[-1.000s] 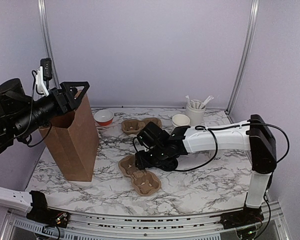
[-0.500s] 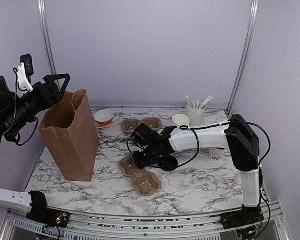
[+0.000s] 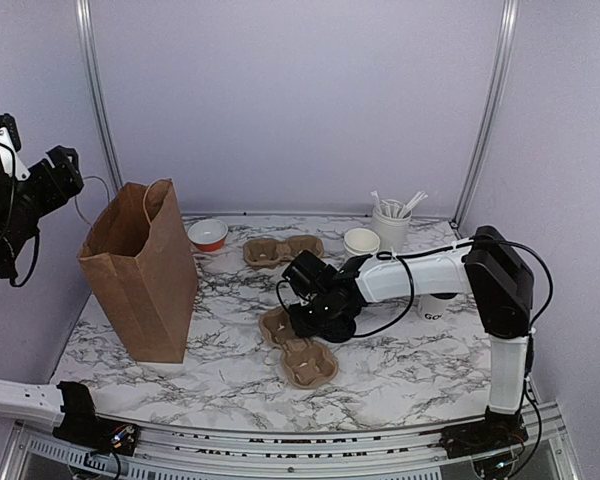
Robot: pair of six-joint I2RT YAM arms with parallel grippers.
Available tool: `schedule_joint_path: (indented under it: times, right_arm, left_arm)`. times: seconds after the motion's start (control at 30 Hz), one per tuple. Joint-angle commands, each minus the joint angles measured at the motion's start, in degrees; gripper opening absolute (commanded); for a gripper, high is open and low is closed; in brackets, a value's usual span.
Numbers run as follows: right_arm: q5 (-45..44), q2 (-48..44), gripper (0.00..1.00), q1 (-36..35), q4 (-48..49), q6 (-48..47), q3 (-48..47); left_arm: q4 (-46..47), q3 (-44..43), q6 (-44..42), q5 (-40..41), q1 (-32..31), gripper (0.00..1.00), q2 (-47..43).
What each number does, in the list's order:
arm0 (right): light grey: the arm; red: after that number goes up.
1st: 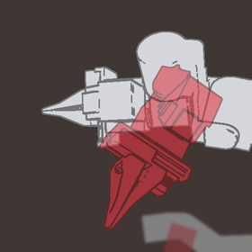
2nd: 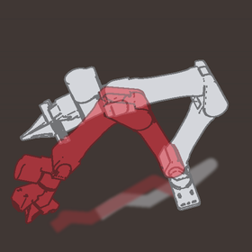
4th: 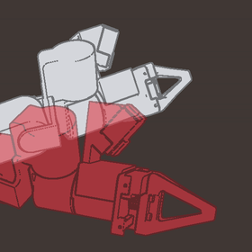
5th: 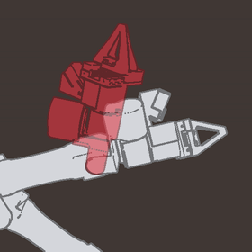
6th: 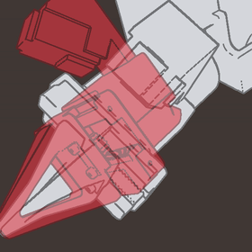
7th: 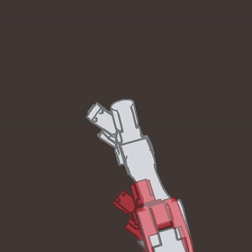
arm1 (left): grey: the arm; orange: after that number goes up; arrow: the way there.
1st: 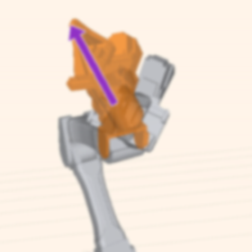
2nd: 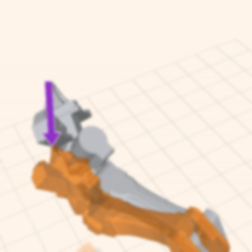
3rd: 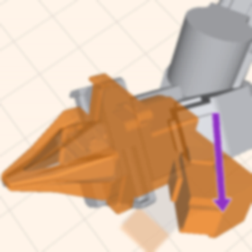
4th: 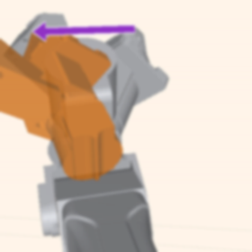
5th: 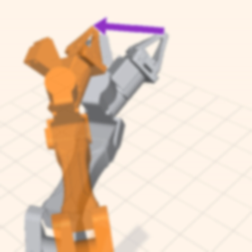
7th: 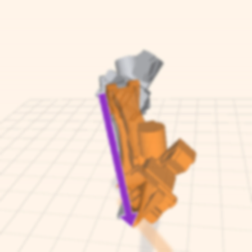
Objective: Pack the takeout coffee
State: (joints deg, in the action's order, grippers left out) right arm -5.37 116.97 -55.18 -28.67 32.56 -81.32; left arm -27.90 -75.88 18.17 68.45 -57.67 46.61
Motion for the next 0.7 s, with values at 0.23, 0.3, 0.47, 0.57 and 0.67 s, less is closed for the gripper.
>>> schedule_joint_path:
  times: [0.23, 0.3, 0.47, 0.57, 0.67]
  right_arm:
    - [-5.1, -7.0, 0.13, 4.3, -1.8, 1.7, 9.0]
    - [-5.7, -8.9, 0.13, 5.1, -1.8, 2.2, 10.9]
    - [-5.9, -13.4, 0.13, 6.6, -0.8, 3.3, 16.3]
    - [-6.2, -15.3, 0.13, 8.7, -0.7, 3.8, 18.2]
    - [-6.3, -16.5, 0.13, 8.8, -0.6, 4.2, 18.9]
  left_arm:
    - [-12.2, -0.7, 3.8, -9.9, 21.5, 0.98, 1.7]
    - [-12.9, 0.1, 5.1, -15.4, 27.9, 0.99, 2.1]
    - [-12.0, 1.3, 6.1, -34.1, 42.5, 0.99, 3.0]
    - [-11.0, 1.7, 6.6, -47.6, 49.9, 0.99, 4.8]
    - [-10.4, 2.2, 7.4, -55.9, 52.9, 0.99, 5.9]
